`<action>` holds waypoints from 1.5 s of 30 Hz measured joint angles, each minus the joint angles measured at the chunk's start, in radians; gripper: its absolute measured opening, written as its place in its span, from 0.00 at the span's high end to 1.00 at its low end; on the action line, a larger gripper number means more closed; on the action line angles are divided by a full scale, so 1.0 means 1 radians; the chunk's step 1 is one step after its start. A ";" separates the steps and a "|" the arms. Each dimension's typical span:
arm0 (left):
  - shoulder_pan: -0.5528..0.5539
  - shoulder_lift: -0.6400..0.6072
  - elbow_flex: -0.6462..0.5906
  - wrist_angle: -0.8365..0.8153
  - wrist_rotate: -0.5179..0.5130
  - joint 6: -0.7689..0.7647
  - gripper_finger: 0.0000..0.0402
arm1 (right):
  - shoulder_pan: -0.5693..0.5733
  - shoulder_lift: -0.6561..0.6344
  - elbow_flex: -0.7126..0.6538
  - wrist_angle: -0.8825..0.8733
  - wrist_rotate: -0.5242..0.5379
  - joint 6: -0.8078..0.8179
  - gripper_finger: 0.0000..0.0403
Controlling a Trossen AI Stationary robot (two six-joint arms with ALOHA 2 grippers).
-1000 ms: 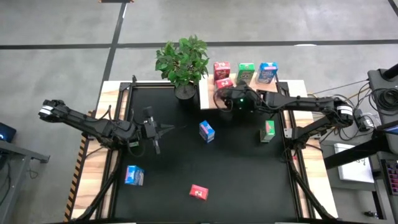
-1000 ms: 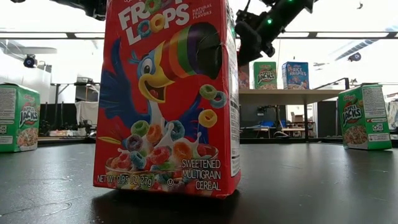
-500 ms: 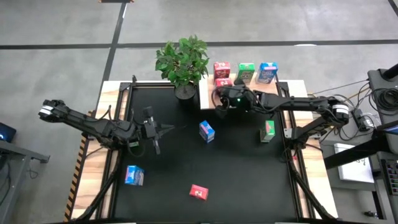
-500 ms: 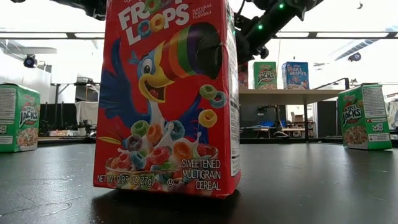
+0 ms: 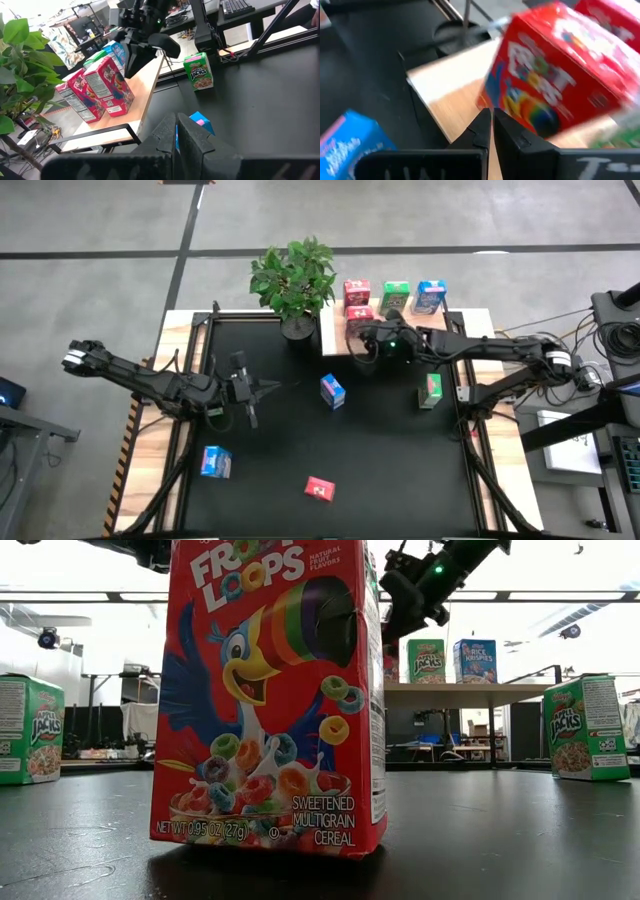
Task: Stack cereal on shelf
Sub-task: Put the top red cereal box on the shelf
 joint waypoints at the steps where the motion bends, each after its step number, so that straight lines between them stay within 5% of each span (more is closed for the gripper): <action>1: 0.000 0.000 0.000 -0.001 0.000 0.000 1.00 | 0.000 -0.006 0.000 -0.024 0.001 0.005 0.98; 8: 0.000 0.000 0.000 -0.001 0.000 0.000 1.00 | -0.001 0.026 -0.042 0.037 0.007 -0.023 0.98; 16: 0.000 0.000 0.000 -0.003 0.000 0.000 1.00 | -0.003 0.096 -0.073 0.142 0.177 -0.091 0.98; 45: 0.000 0.000 -0.002 -0.007 0.000 0.008 1.00 | -0.029 0.119 -0.068 0.284 0.131 -0.128 0.98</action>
